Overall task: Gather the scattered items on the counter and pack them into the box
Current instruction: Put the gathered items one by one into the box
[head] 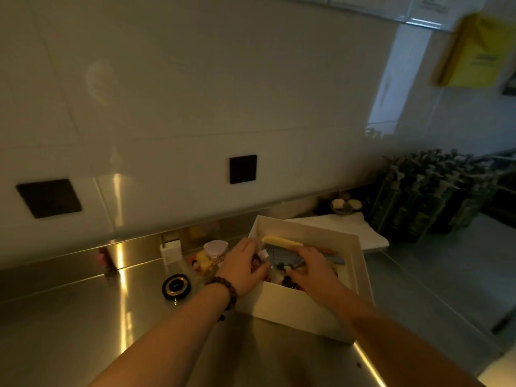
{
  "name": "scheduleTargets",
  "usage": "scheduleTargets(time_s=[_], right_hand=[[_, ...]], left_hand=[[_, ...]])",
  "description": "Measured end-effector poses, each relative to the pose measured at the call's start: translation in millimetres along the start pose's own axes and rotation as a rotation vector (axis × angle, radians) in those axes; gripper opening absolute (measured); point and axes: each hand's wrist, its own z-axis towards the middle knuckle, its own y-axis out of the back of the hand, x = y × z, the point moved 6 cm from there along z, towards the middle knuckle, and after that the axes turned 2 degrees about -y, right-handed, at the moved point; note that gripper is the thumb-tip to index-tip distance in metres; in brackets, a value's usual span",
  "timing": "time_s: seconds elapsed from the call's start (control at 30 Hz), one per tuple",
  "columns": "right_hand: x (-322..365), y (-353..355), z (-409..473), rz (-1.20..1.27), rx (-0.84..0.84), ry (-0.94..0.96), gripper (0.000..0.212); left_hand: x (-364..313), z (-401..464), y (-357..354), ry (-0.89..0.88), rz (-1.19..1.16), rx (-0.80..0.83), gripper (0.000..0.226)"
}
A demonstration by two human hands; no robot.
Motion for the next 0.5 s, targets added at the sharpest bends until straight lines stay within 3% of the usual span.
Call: scheduleTargets(time_s=[0.13,0.33,0.5], right_hand=[[29,-17,14,0.024,0.013,0.086,0.058],[104,-80,33,0.047,0.129,0.261,0.055],[153,-156,34,0.032,0.252,0.384,0.050]], left_hand=[[35,-17,22,0.188,0.006,-0.057,0.064],[92,-63,68,0.361,0.081,-0.181,0.041],[149,-115,98,0.552,0.104,-0.210,0.043]])
